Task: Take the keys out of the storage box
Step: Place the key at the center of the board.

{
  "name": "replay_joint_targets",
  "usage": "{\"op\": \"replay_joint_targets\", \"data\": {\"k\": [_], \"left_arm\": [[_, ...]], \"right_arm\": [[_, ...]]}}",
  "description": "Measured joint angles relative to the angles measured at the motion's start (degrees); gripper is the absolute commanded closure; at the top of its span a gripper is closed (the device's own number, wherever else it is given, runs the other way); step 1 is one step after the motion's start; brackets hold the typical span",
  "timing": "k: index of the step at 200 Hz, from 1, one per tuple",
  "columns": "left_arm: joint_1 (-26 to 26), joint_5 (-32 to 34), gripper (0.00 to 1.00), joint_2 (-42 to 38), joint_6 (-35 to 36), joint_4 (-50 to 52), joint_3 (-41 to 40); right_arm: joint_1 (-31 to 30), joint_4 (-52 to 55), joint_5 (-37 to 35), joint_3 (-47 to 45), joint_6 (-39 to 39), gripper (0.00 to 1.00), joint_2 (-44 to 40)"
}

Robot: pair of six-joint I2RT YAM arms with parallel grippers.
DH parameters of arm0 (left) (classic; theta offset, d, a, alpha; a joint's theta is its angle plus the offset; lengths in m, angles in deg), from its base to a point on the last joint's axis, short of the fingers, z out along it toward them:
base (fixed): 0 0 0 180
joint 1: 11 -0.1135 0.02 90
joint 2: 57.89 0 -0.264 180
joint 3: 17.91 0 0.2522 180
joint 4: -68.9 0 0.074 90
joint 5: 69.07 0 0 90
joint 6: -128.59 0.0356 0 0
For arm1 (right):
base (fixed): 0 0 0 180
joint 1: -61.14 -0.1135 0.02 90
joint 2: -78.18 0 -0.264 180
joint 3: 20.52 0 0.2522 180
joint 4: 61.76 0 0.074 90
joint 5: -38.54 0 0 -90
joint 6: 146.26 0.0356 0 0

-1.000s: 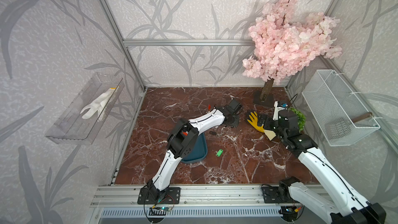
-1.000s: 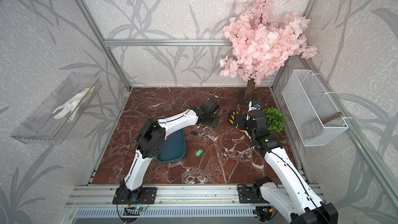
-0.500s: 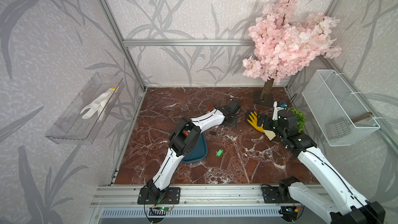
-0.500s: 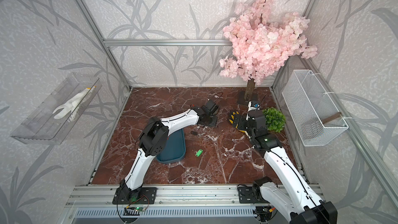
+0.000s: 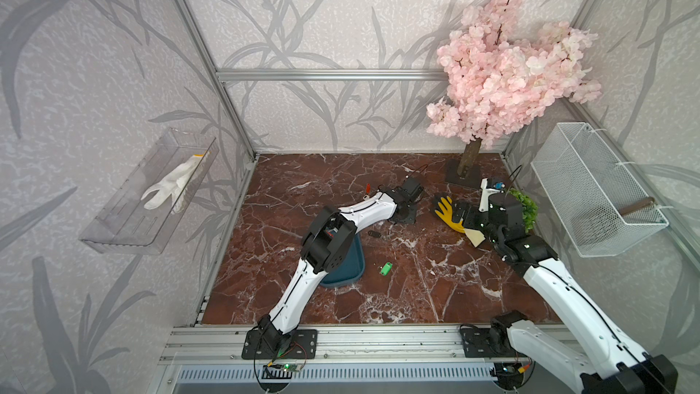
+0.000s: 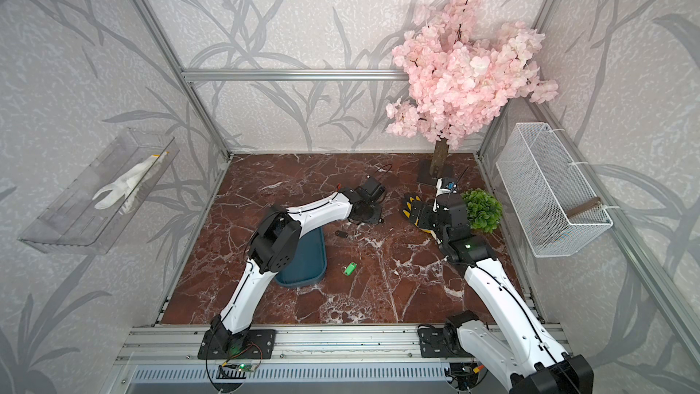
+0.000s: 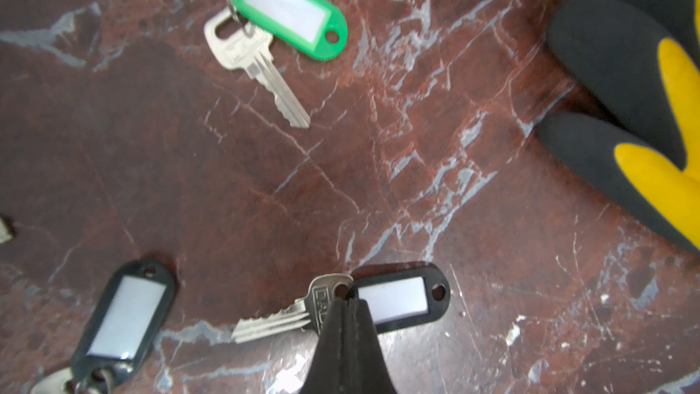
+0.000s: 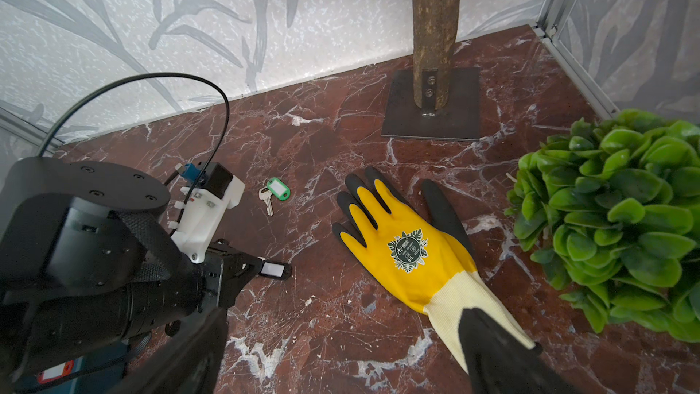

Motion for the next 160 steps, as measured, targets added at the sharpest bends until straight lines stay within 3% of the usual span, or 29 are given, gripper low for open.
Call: {"op": "replay_joint_targets", "data": {"k": [21,47,113,160], "left_arm": [[-0.15,0.04,1.0,2.38,0.0,0.55,3.56],[-0.48,0.24,0.92,5.05,0.04,1.6,8.04],[-0.76,1.86,0.5,1.7,-0.28,0.96,2.4],[-1.95,2.14,0.25,-10.21,-0.42,0.15,-7.61]], "right_arm": [[0.0,-0.02,0.02,0.0,0.02,0.01,0.0],[0.04,0.0,0.04,0.0,0.07,0.01,0.02],[0.11,0.02,0.02,0.0,0.11,0.01,0.13],[0.31,0.04,-0.11,0.0,-0.42,0.01,0.26]]}}
